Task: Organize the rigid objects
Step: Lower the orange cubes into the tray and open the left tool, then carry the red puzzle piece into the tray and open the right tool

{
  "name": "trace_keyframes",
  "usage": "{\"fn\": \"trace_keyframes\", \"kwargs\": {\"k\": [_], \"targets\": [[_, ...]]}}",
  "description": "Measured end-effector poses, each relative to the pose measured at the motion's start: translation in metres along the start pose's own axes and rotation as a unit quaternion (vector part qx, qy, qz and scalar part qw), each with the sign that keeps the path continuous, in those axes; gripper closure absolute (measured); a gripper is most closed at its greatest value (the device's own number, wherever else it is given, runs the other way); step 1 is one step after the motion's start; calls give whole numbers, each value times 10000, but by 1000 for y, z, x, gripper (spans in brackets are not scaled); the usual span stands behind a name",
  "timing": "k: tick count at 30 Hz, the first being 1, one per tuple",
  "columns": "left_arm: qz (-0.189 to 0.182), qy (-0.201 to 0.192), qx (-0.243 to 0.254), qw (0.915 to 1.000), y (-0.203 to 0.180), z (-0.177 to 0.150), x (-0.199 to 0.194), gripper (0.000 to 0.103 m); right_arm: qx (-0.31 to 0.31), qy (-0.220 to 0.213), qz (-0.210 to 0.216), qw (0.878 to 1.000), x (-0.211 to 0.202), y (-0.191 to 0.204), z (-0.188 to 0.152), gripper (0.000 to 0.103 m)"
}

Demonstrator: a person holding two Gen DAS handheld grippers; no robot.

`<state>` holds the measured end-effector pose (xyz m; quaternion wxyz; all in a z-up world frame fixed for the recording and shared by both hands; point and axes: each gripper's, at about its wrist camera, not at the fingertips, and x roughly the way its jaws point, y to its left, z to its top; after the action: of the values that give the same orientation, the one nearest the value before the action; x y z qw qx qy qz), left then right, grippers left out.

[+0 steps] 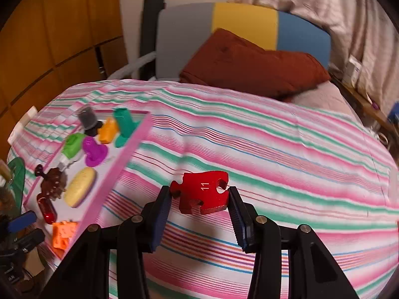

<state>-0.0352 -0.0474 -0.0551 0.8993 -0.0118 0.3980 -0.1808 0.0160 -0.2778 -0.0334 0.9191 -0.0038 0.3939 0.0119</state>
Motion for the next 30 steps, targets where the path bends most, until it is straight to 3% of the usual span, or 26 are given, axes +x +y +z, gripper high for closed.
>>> {"fn": "trace_keyframes", "kwargs": {"k": [20, 30], "targets": [[209, -281, -175, 9992, 28, 0, -22, 59, -398, -9, 943, 9948, 10, 96, 31, 57], [325, -324, -153, 9988, 36, -1, -28, 59, -613, 298, 902, 9936, 57, 114, 47, 57]]}}
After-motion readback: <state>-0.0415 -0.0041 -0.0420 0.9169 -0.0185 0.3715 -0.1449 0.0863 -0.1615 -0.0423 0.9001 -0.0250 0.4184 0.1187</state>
